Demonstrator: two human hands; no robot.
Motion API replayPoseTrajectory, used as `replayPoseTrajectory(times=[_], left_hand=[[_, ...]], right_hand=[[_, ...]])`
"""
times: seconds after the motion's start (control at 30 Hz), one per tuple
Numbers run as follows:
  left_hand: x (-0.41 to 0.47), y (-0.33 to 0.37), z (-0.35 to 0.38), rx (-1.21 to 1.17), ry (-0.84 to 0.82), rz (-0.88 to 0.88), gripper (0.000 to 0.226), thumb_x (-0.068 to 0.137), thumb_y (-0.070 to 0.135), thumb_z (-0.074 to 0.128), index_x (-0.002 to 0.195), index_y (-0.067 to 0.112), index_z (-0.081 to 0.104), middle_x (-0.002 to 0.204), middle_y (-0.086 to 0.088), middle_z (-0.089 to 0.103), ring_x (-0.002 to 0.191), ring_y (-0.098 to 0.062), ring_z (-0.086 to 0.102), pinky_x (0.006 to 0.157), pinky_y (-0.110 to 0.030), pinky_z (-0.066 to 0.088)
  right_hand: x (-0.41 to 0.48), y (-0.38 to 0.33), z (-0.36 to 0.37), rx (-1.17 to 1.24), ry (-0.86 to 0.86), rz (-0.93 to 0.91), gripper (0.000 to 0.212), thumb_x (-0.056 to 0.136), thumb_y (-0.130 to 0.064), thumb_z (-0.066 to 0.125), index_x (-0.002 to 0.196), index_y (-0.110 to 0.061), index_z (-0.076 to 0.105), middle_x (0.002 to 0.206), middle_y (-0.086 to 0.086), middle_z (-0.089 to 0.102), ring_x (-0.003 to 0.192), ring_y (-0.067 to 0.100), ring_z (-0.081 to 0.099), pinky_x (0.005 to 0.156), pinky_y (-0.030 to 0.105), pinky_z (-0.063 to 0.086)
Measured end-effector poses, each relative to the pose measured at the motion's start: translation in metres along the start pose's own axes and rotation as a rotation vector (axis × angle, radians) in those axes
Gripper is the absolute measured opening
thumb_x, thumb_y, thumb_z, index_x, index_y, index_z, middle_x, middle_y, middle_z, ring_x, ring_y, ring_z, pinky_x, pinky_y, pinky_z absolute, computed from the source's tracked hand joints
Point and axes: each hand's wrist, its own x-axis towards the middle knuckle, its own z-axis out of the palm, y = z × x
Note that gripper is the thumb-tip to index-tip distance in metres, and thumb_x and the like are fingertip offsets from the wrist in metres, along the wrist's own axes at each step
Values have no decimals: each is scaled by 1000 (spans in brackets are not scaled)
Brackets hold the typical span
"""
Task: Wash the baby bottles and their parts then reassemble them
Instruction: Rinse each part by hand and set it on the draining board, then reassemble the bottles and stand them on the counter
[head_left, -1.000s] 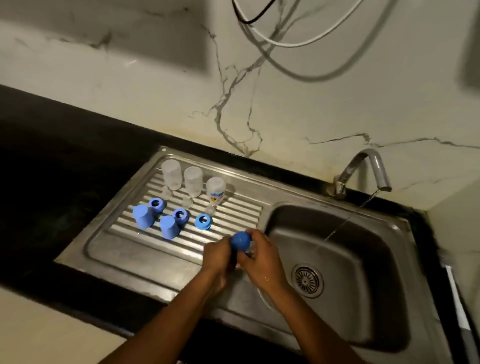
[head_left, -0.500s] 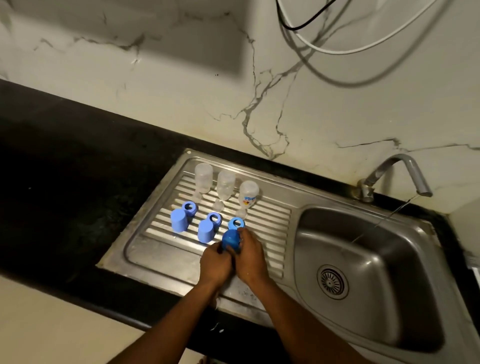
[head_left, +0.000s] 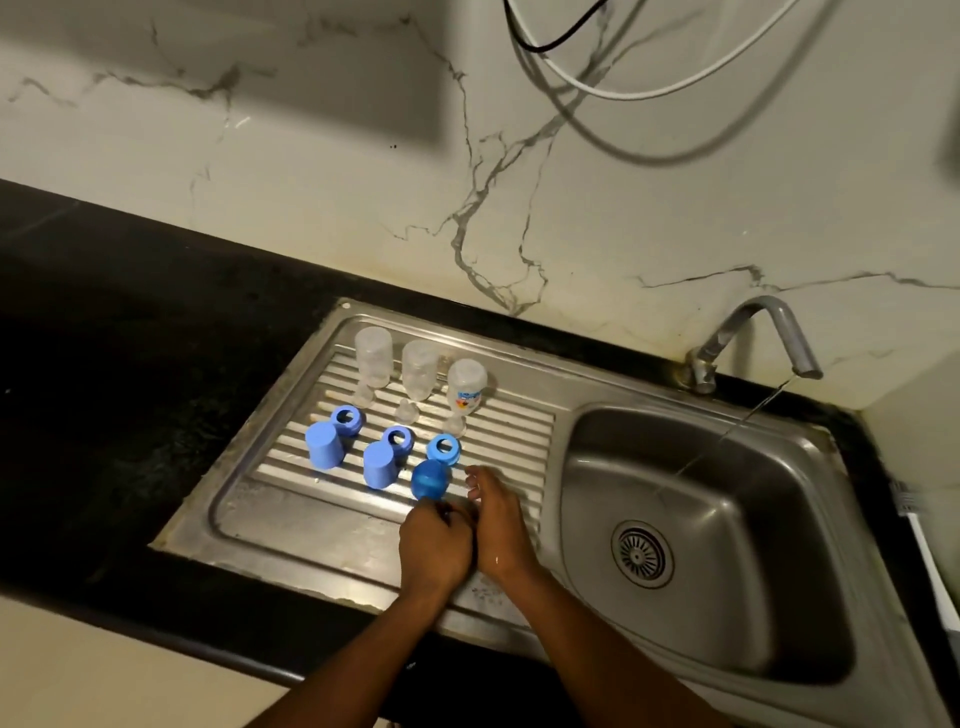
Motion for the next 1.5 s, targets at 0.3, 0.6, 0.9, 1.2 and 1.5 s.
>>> replayPoseTrajectory(times=[0.3, 0.6, 0.9, 1.2, 1.5], left_hand=[[-20, 36, 86, 135, -111, 268, 16, 93, 14, 56, 79, 14, 63, 74, 2, 65, 65, -5, 58, 56, -13, 39], [-12, 131, 226, 284, -402, 411, 44, 95, 29, 58, 137, 16, 58, 133, -7, 63, 119, -21, 62, 105, -36, 48], [23, 239, 295, -31, -485, 247, 57, 107, 35, 42, 159, 19, 24, 164, -6, 26, 147, -26, 31, 117, -40, 28], [44, 267, 326, -269, -517, 164, 40, 110, 43, 16, 115, 24, 51, 96, 9, 61, 88, 0, 59, 70, -12, 43], [48, 263, 320, -178, -604, 248, 32, 111, 34, 27, 130, 21, 50, 104, 8, 60, 91, 1, 59, 77, -14, 51]], right_hand=[[7, 60, -91, -23, 96, -96, 17, 97, -24, 59, 88, -15, 71, 79, 5, 67, 79, 16, 63, 77, 30, 50], [52, 155, -247, -245, 328, 47, 17, 92, -16, 64, 107, -23, 65, 96, -1, 71, 86, 16, 68, 71, 27, 53], [114, 180, -304, -96, 296, 53, 66, 91, -17, 67, 151, -18, 39, 153, 8, 41, 137, 25, 45, 110, 40, 43], [130, 180, -294, 41, 280, -14, 81, 91, -19, 69, 158, -18, 22, 162, 7, 27, 149, 25, 26, 120, 41, 29], [124, 191, -282, 6, 294, -15, 78, 92, -21, 69, 157, -14, 27, 161, 9, 31, 149, 25, 26, 117, 34, 26]])
